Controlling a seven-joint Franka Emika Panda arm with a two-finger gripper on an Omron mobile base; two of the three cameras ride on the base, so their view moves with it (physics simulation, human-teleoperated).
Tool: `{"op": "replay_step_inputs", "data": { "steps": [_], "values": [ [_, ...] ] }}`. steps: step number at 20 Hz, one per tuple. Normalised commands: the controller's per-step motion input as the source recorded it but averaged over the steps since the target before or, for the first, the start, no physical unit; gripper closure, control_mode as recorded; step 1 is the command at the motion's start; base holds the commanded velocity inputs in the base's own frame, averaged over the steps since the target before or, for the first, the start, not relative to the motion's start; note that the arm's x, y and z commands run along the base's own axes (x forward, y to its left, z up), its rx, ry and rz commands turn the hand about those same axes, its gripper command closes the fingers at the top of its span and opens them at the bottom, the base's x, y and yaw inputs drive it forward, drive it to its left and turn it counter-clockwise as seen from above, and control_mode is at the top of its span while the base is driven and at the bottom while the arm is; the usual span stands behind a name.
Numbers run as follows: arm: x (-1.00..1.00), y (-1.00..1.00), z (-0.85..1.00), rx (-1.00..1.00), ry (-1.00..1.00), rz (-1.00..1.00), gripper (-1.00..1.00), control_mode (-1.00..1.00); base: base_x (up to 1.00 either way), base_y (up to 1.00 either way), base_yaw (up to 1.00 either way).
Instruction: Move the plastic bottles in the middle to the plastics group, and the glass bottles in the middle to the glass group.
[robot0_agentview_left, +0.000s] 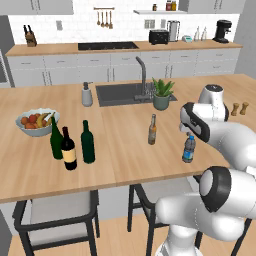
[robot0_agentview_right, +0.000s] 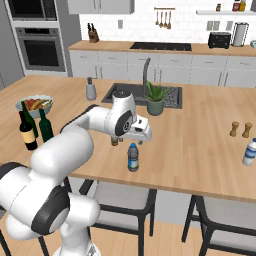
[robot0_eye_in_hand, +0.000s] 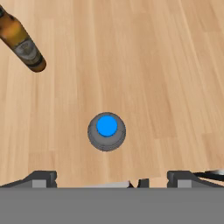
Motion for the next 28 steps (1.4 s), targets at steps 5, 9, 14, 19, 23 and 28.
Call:
{"op": "replay_step_inputs", "data": {
  "steps": [5, 9, 14, 19, 23, 28],
  "values": [
    [0.02, 0.00, -0.46, 0.00, 0.00, 0.05, -1.00, -1.00, 0.00, 0.00, 0.00],
    [0.14, 0.00, -0.39, 0.00, 0.00, 0.07, -1.00, -1.00, 0.00, 0.00, 0.00],
    [0.09, 0.00, -0.19, 0.00, 0.00, 0.11, -1.00, -1.00, 0.00, 0.00, 0.00],
    [0.00, 0.00, -0.06, 0.00, 0.00, 0.16, -1.00, -1.00, 0.00, 0.00, 0.00],
    [0.07, 0.00, -0.07, 0.00, 0.00, 0.12, -1.00, -1.00, 0.00, 0.00, 0.00],
    [0.21, 0.00, -0.12, 0.00, 0.00, 0.09, -1.00, -1.00, 0.00, 0.00, 0.00]
  ]
}}
